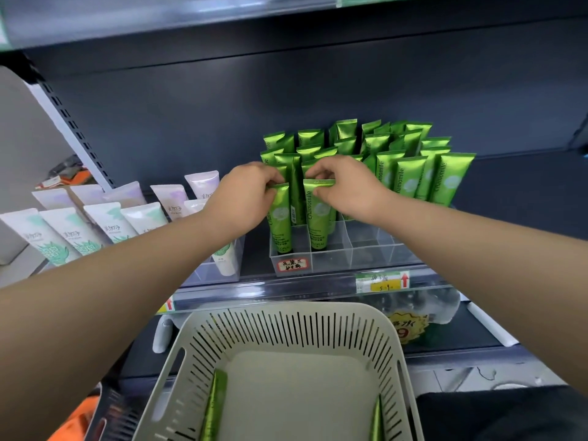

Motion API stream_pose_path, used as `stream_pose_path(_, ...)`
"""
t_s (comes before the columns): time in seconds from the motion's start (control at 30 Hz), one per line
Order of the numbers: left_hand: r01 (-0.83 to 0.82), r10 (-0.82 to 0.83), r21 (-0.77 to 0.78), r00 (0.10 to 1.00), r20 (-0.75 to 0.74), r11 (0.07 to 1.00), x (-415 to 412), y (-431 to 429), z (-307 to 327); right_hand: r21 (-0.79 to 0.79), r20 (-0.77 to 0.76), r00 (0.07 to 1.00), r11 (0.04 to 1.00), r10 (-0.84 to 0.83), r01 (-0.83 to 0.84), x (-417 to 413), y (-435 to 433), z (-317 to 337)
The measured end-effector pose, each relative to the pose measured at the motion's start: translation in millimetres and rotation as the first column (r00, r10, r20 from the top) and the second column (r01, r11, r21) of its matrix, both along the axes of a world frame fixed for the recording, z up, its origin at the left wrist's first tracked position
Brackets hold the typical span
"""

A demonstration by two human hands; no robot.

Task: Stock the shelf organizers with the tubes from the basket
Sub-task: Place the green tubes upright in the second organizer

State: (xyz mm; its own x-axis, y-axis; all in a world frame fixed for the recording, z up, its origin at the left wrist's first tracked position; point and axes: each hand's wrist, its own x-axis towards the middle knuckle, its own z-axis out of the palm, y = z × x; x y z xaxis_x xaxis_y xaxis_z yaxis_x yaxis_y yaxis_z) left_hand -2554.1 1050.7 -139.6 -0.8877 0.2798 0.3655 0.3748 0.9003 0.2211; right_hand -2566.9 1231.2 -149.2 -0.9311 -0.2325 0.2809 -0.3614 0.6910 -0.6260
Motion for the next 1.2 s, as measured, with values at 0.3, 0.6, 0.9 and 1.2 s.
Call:
stream_pose_path(0.3, -0.003, 0.006, -0.067, 0.999, 0.039, 0.998, 21.7, 0.6, 3.8, 0.096, -0.102, 0.992, 0.992, -0.070, 0.079, 26.2, 6.0, 3.2)
stream_pose_path(0.6, 0.034, -0.039, -0.255, 0.999, -0.016, 0.966, 57.8, -1.4, 10.6, 0.349, -0.045, 0.998, 0.935, -0.054, 0.066, 61.0, 0.2, 19.8)
stream_pose_path(0.9, -0.072, 0.048, -0.294, 0.995, -0.089, 0.953, 106.0, -8.4, 33.6, 0.473, -0.096, 0.994, 0.876, -0.054, 0.093, 107.7, -5.8, 39.5)
stream_pose_path(1.2, -0.126, 0.086, -0.308, 0.986, -0.140, 0.943, 146.8, -16.0, 26.8, 0.510, -0.101, 0.995, 0.858, -0.017, 0.066, 148.6, -13.3, 34.4)
